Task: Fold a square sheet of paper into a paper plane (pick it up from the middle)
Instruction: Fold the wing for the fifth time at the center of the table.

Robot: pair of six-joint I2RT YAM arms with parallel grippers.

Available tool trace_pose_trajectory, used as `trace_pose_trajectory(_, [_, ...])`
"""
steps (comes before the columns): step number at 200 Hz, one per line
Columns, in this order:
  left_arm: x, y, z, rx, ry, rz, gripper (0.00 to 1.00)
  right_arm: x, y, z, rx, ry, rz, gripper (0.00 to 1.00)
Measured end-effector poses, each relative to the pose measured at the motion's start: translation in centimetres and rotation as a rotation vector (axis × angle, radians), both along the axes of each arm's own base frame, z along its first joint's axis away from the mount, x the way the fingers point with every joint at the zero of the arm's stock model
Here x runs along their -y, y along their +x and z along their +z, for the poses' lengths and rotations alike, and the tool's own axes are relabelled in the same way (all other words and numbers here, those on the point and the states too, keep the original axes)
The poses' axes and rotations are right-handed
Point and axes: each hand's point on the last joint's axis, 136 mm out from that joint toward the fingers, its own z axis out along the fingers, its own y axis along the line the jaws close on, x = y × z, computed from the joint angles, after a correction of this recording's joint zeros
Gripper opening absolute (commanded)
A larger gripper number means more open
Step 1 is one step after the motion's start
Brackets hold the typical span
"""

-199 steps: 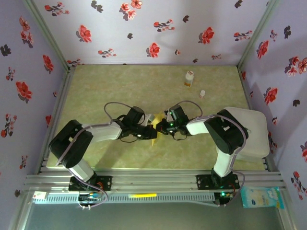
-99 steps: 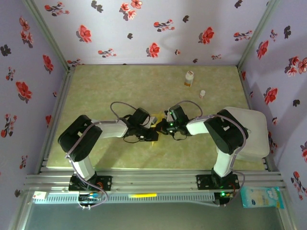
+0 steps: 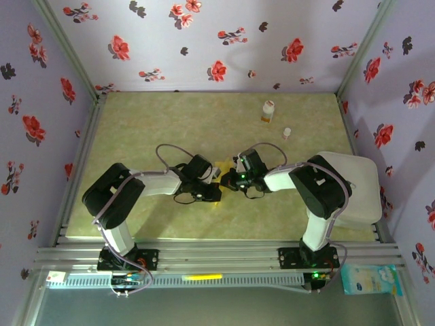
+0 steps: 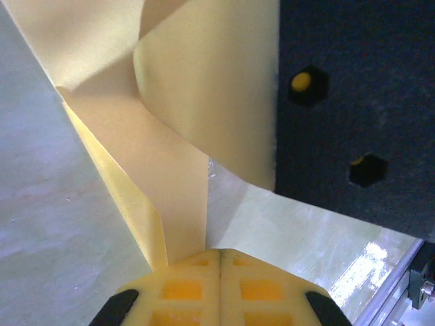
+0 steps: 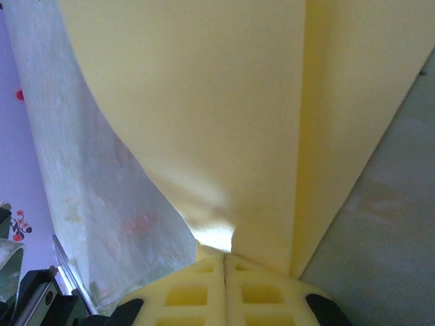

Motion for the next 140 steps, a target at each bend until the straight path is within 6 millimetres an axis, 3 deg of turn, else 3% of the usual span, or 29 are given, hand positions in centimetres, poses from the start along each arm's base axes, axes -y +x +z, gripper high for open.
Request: trace_pose_trajectory(140, [-1.1, -0.6, -0.2, 0.036, -0.035, 0.035, 0.00, 0.0, 0.0, 0.0, -0.001, -0.001, 0.000, 0.02])
